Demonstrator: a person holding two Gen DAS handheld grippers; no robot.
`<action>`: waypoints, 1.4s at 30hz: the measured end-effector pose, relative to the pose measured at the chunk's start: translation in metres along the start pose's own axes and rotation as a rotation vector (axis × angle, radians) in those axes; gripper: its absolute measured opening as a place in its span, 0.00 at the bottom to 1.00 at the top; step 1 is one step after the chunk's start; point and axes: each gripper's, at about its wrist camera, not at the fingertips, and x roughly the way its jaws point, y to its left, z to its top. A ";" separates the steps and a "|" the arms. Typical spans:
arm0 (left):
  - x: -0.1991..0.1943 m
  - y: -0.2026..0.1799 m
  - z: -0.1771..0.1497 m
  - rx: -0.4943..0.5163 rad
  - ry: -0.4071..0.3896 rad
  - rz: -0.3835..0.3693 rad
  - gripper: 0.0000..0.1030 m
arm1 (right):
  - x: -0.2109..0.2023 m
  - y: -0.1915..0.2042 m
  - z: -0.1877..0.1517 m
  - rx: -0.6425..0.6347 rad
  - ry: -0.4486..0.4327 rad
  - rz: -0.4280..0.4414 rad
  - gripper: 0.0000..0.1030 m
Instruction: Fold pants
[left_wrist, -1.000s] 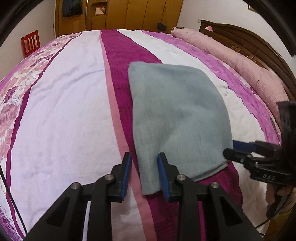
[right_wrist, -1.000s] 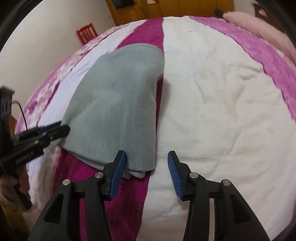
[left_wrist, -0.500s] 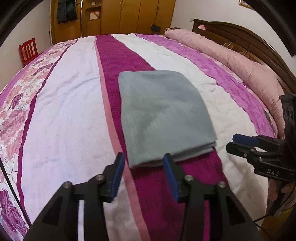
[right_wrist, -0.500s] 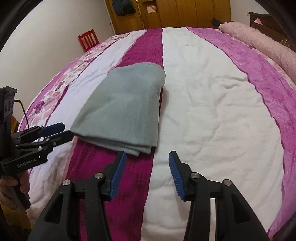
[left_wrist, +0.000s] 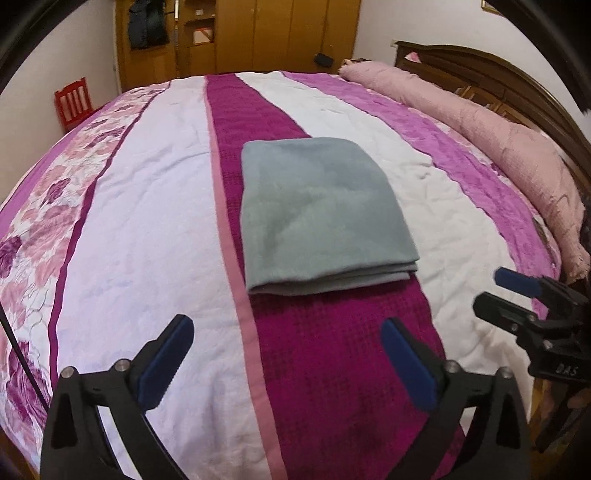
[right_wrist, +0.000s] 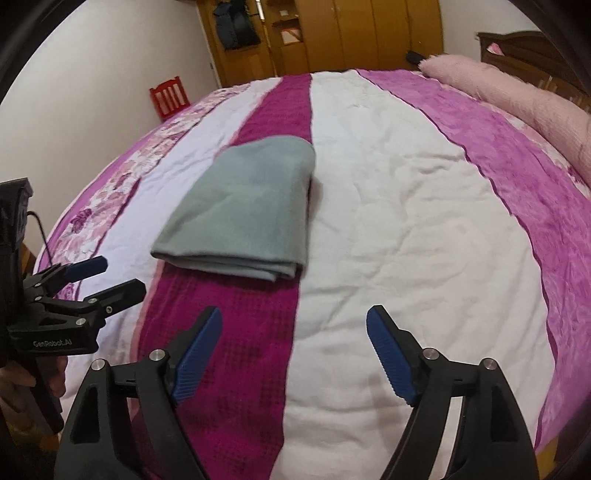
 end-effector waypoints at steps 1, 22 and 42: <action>0.002 0.000 -0.002 -0.010 0.004 0.004 1.00 | 0.002 -0.002 -0.003 0.014 0.004 0.002 0.79; 0.082 -0.009 -0.018 -0.045 0.140 0.088 1.00 | 0.073 -0.003 -0.024 0.009 0.074 -0.109 0.86; 0.086 -0.008 -0.016 -0.041 0.152 0.095 1.00 | 0.075 0.001 -0.027 -0.002 0.063 -0.115 0.90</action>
